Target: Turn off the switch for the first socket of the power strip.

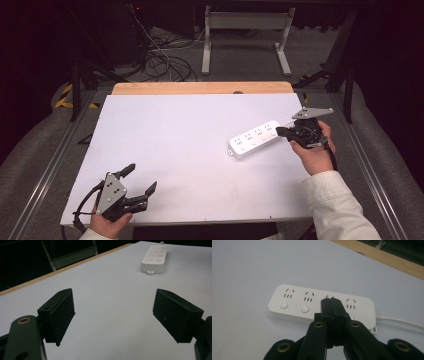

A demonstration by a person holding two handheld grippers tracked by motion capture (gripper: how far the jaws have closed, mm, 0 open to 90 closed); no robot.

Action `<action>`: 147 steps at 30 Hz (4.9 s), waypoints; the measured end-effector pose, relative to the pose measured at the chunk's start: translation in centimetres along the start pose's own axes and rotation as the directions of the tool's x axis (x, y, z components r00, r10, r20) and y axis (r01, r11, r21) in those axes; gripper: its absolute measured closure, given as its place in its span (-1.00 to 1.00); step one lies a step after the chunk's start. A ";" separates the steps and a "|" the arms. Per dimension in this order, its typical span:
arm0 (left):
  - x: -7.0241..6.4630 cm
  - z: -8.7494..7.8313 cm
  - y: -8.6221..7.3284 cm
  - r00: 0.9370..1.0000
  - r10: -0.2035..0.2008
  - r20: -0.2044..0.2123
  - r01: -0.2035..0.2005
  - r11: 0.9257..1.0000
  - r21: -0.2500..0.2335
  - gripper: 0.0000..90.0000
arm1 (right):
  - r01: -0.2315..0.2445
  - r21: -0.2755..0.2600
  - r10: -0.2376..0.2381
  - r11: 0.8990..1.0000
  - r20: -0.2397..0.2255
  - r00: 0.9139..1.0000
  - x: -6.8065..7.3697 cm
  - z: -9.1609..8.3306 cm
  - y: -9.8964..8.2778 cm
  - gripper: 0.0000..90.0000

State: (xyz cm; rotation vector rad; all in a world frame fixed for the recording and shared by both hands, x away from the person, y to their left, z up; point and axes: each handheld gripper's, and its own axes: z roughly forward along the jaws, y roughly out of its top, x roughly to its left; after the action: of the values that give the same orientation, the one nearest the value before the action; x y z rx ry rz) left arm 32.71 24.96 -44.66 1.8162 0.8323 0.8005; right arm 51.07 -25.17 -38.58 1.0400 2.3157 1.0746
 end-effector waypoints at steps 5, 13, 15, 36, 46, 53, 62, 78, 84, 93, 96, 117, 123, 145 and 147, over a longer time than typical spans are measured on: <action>0.0 0.0 0.0 1.000 -0.001 0.000 0.001 1.000 0.000 -0.60 | -0.016 0.019 0.016 1.000 0.023 1.000 -0.8 1.2 0.1 1.00; 0.1 0.0 0.0 1.000 -0.007 0.001 0.007 1.000 0.003 -0.60 | -0.036 0.066 0.032 0.997 0.048 0.998 -1.8 3.4 0.1 1.00; 0.1 0.1 -0.1 1.000 -0.014 0.002 0.014 1.000 0.006 -0.60 | -0.041 0.073 0.037 0.996 0.051 0.998 -2.0 3.9 0.0 1.00; 0.2 0.2 -0.1 1.000 -0.023 -0.001 0.023 1.000 0.012 -0.60 | -0.067 0.128 0.056 0.989 0.086 0.995 -3.3 7.0 -1.2 1.00; 0.3 0.1 -0.1 1.000 -0.015 -0.004 0.015 1.000 0.014 -0.60 | -0.071 0.139 0.058 0.988 0.093 0.994 -3.4 7.8 -1.5 1.00; 0.2 0.2 -0.1 1.000 -0.023 -0.002 0.023 1.000 0.010 -0.60 | -0.059 0.139 0.045 0.988 0.102 0.994 -3.3 7.9 -1.5 1.00; 0.2 0.1 -0.1 1.000 -0.021 -0.005 0.021 1.000 0.009 -0.60 | -0.055 0.131 0.041 0.990 0.106 0.994 -3.2 8.0 -1.9 1.00; 0.2 0.1 -0.1 1.000 -0.022 -0.005 0.022 1.000 0.007 -0.60 | -0.069 0.117 0.054 0.991 0.131 0.990 -2.9 8.0 -2.1 1.00; 0.2 0.1 -0.1 1.000 -0.023 -0.004 0.023 1.000 0.008 -0.60 | -0.098 0.098 0.083 0.990 0.140 0.987 -2.8 8.0 -2.4 1.00; 0.2 0.0 -0.1 1.000 -0.027 -0.002 0.027 1.000 0.006 -0.60 | -0.141 0.089 0.128 0.986 0.144 0.981 -2.9 7.9 -2.6 1.00; 0.2 0.0 -0.1 1.000 -0.020 -0.007 0.020 1.000 0.006 -0.60 | -0.126 0.085 0.114 0.988 0.136 0.984 -2.9 7.6 -2.3 1.00; 0.3 0.1 -0.1 0.999 -0.038 -0.008 0.038 0.999 0.007 -0.60 | -0.108 -0.080 0.116 0.991 0.098 0.988 -2.6 3.4 -1.0 1.00; 0.3 0.0 -0.1 0.999 -0.031 -0.013 0.031 1.000 0.005 -0.60 | -0.083 -0.091 0.091 0.992 0.093 0.991 -2.0 2.8 -0.5 0.76; 0.2 0.0 -0.1 0.999 -0.032 -0.010 0.032 0.999 0.003 -0.60 | 0.011 -0.161 -0.006 0.987 0.029 1.000 2.4 -1.4 0.4 -0.30; 0.2 0.0 -0.1 0.999 -0.030 -0.010 0.030 1.000 0.004 -0.60 | 0.017 -0.170 -0.014 0.985 0.017 1.000 2.9 -1.9 0.3 -0.31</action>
State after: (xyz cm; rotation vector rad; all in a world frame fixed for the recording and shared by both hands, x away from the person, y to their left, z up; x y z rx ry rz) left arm 32.85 25.17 -44.68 1.8008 0.8666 0.7890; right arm 48.19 -23.75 -37.21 0.9598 2.1723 1.2290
